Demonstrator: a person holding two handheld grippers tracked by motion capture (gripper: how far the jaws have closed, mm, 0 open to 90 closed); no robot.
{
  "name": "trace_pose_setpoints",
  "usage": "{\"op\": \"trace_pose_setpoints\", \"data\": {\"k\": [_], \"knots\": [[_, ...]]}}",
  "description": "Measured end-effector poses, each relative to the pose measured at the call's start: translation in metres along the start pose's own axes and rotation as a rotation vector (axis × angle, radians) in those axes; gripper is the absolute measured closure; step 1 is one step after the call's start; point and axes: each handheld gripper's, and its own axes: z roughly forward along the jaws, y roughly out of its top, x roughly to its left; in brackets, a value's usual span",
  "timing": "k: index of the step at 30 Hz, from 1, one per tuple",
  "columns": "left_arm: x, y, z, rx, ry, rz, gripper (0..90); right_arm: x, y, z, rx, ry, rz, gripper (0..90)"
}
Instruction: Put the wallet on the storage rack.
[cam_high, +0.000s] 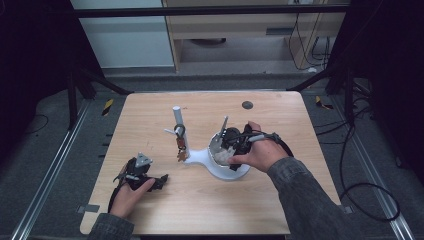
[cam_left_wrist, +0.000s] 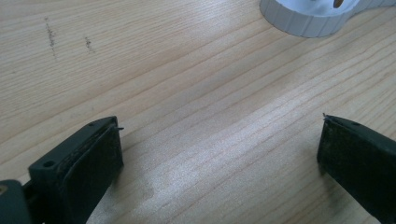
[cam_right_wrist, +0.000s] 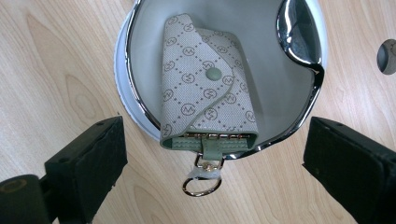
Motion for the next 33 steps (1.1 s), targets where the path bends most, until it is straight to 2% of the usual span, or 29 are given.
{"op": "trace_pose_setpoints", "data": {"k": [6,21,27,33], "knots": [[0.000,0.000,0.000,0.000,-0.001,0.000,0.0,-0.001,-0.004,-0.003,-0.032,0.017,0.014,5.4],[0.000,0.000,0.000,0.000,-0.001,-0.002,0.0,-0.007,-0.024,-0.007,-0.089,-0.006,0.046,5.5],[0.000,0.000,0.000,0.002,-0.001,0.000,0.0,-0.011,-0.034,-0.010,-0.127,-0.020,0.080,5.7],[0.000,0.000,0.000,0.002,-0.001,0.001,0.0,-0.010,-0.048,-0.012,-0.188,-0.037,0.127,6.2]]}}
